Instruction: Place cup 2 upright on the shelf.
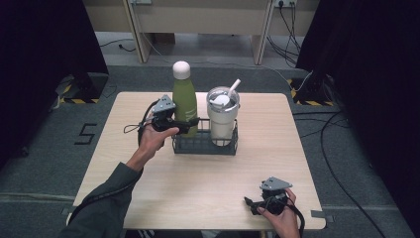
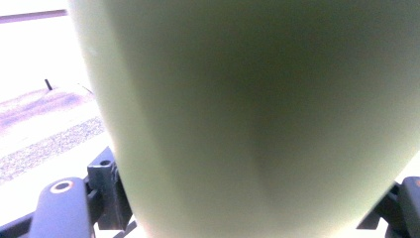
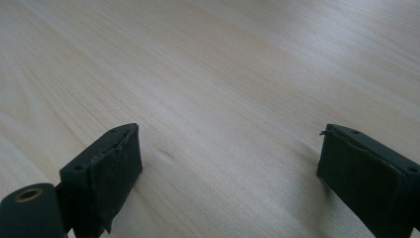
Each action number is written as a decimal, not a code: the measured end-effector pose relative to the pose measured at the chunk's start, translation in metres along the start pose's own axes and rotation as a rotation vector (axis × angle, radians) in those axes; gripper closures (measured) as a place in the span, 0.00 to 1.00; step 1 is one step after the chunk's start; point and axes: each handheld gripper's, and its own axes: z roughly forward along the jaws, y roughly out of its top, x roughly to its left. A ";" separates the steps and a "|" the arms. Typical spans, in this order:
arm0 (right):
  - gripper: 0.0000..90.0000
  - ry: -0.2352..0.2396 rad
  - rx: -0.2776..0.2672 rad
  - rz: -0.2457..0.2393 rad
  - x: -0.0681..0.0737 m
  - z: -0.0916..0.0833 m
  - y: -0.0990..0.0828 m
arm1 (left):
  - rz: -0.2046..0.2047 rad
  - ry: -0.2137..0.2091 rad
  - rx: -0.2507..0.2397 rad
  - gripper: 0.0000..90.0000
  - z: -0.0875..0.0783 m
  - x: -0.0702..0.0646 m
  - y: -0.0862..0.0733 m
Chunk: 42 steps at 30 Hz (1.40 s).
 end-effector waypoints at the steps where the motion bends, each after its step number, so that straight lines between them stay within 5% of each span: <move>1: 0.11 0.000 0.000 0.000 0.000 0.000 0.000 | -0.001 0.005 -0.002 0.22 0.002 0.002 -0.001; 12: 0.11 0.000 0.000 0.000 0.000 0.000 0.000 | -0.012 0.042 0.002 0.22 0.011 0.011 -0.006; 42: 0.11 -0.001 -0.001 0.000 0.000 0.000 0.000 | -0.039 0.051 0.017 0.22 0.030 0.017 -0.032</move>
